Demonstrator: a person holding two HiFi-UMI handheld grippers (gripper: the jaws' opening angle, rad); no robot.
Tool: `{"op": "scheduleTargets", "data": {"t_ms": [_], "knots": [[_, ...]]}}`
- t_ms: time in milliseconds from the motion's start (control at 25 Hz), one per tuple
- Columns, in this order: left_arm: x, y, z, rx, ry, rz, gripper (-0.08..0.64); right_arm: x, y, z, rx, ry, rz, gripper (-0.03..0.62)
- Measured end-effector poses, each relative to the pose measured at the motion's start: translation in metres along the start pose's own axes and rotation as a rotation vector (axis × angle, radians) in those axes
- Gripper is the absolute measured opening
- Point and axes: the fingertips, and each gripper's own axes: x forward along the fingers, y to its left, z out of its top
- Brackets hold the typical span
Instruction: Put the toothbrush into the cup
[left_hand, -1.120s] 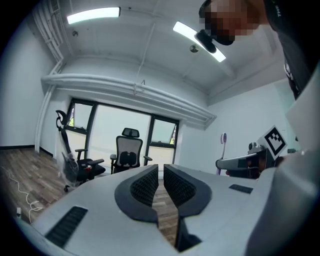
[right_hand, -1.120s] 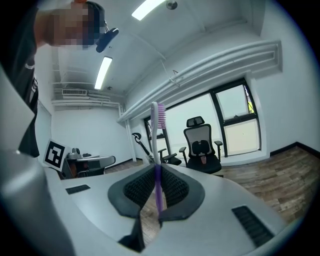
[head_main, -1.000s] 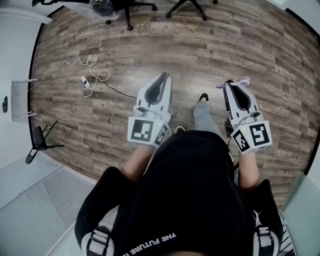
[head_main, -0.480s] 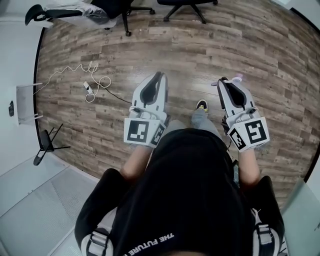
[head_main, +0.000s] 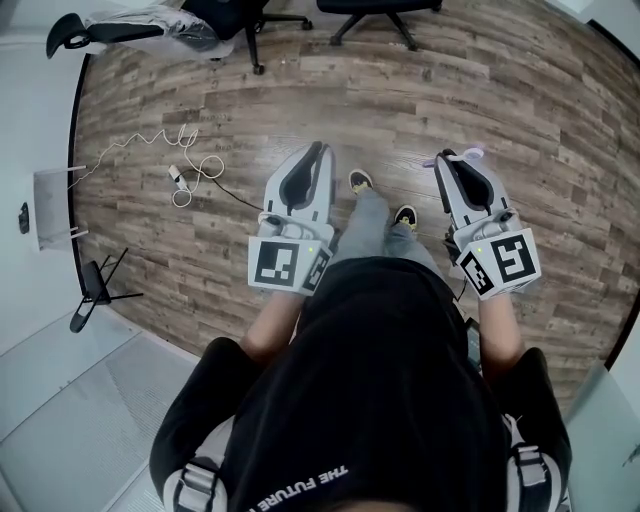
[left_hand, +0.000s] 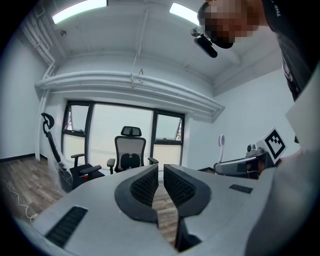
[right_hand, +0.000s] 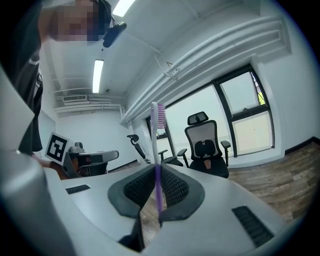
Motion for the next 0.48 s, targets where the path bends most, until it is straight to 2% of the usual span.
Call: {"op": "scheduleTargets", "data": {"t_ms": [280, 480], "knots": [[0.060, 0.051, 0.011, 0.001, -0.013, -0.038, 0.051, 0.066, -0.026, 0.023, -0.026, 0.007, -0.054, 0.044], [0.111, 0.109, 0.034, 0.015, -0.033, 0.013, 0.040, 0.133, -0.038, 0.046, -0.055, -0.003, -0.104, 0.044]]}}
